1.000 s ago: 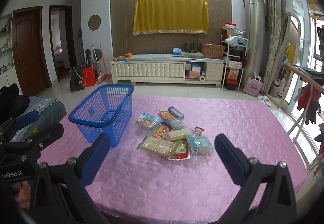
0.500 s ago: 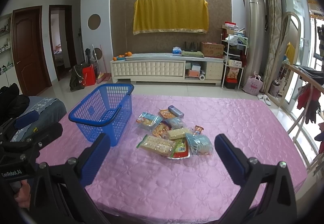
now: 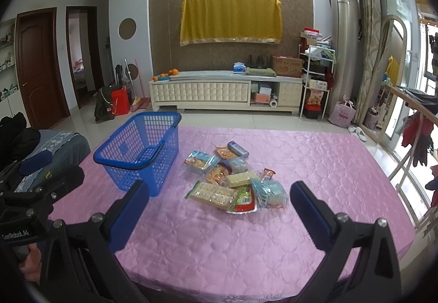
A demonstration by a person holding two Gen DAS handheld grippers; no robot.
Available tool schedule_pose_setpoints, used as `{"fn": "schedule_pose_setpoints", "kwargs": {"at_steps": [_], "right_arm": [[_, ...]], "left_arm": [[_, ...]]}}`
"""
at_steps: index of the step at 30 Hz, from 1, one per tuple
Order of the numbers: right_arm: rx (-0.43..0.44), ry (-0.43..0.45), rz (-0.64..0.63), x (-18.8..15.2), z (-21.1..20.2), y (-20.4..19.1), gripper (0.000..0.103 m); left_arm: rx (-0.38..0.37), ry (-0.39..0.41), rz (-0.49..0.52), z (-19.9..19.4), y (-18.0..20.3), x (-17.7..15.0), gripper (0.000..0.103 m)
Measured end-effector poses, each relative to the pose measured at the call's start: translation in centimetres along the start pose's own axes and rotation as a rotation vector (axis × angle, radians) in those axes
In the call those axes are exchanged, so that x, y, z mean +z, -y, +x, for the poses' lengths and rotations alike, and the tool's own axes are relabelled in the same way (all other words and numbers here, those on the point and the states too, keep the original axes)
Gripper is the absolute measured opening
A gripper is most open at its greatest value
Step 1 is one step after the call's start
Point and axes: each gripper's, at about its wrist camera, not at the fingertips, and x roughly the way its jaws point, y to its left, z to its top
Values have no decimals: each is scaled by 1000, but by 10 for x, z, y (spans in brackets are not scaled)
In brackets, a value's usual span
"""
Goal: Organize snacks
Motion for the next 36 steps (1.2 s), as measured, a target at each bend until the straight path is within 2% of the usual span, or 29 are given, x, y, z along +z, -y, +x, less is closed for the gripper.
{"fn": "schedule_pose_setpoints", "kwargs": {"at_steps": [13,20,29,36], "right_arm": [[22,0,-4,7,0,-1,103],[58,10,3,22,8,15,103],[-25,35,-21,33,30,49,103],[62,-66,-20,27,74,79,103]], "left_arm": [[-3,-5,-12,1,0,6,103],[-37,-17,-10,16,9,22,103],[-49,-55,18,60,37,37,103],[-79,-159,15,113,59,32,103]]}}
